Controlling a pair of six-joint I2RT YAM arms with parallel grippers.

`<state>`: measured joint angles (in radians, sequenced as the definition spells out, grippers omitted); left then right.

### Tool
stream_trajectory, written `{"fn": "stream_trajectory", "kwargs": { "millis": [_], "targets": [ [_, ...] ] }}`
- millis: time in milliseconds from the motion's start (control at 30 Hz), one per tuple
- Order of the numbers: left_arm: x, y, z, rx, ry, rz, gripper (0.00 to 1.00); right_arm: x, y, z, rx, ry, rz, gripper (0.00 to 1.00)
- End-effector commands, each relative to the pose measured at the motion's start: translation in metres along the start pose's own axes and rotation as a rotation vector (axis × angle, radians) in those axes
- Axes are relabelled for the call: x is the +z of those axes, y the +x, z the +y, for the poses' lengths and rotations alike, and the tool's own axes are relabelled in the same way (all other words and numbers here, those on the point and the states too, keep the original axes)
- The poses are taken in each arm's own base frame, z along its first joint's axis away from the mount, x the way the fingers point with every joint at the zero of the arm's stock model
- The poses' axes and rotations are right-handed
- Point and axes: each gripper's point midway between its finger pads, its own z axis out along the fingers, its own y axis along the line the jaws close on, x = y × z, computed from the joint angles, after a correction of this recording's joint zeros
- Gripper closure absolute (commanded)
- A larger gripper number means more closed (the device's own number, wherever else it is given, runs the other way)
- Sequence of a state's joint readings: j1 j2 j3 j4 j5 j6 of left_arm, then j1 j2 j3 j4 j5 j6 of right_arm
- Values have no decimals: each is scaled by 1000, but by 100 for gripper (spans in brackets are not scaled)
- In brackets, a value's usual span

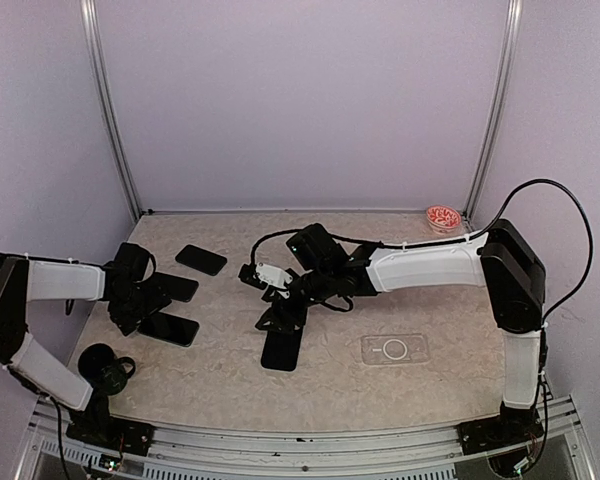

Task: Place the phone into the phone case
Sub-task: Move the phone to the center of the board.

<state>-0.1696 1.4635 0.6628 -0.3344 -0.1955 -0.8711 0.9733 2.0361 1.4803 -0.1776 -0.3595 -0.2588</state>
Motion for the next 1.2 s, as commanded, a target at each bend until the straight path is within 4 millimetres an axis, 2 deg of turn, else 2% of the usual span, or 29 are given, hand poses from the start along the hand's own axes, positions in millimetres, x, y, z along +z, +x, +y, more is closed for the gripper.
{"fn": "stream_trajectory", "kwargs": {
  "millis": [0,233,467,800,967,1167],
  "targets": [
    [15,46,4,7,0,144,1,-7,-14,5,-7,0,-41,25],
    [12,56,-14,48,29,147,2,-7,-13,4,-4,9,-41,25],
    [7,77,-35,89,82,178,3,-1,-7,6,-1,-6,-27,25],
    [-1,99,-66,134,145,208,3,30,5,16,-78,75,42,2],
    [-6,110,-71,142,164,219,3,44,-4,23,-19,105,9,1],
    [-10,119,-76,154,185,236,2,53,-18,21,49,148,-90,1]
  ]
}}
